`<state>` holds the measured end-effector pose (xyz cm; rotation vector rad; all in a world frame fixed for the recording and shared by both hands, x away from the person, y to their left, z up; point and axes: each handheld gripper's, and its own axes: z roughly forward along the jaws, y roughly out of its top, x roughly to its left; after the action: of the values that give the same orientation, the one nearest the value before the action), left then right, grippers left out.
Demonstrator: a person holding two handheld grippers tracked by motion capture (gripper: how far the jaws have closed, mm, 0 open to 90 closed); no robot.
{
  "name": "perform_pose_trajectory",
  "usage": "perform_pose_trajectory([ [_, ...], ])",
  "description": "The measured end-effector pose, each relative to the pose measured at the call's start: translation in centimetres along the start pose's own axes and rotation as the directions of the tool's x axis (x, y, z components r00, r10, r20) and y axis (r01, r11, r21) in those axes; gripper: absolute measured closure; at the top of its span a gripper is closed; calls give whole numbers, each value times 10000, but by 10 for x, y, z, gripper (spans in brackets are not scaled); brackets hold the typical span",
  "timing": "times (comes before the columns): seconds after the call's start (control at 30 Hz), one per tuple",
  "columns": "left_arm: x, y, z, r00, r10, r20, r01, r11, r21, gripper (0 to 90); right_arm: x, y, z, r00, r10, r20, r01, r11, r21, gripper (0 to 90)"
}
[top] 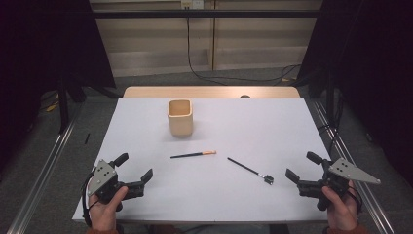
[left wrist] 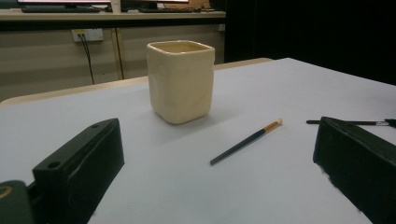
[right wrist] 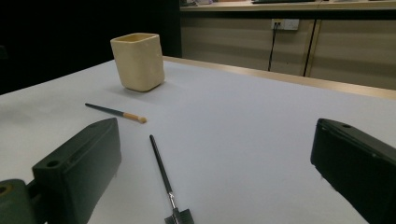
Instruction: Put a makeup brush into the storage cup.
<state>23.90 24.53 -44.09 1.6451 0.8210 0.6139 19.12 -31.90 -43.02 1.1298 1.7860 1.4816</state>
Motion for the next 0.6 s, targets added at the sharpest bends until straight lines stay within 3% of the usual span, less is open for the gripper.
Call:
perform_pose_trajectory([
  [0.23, -2, 0, 1, 9997, 139, 195, -139, 9999, 26, 17, -1, 0, -1, 10000, 4, -34, -4, 10000, -46, 8],
  [0.37, -6, 2, 0, 9982, 576, 153, -577, 9983, 10, 17, -1, 1, -1, 9998, 57, -214, -61, 9998, -180, 4],
  [0.6, -8, 3, -3, 9982, 407, 440, -406, 9992, -25, 17, 2, 2, 0, 9988, -11, -493, 1, 9998, -211, 1],
])
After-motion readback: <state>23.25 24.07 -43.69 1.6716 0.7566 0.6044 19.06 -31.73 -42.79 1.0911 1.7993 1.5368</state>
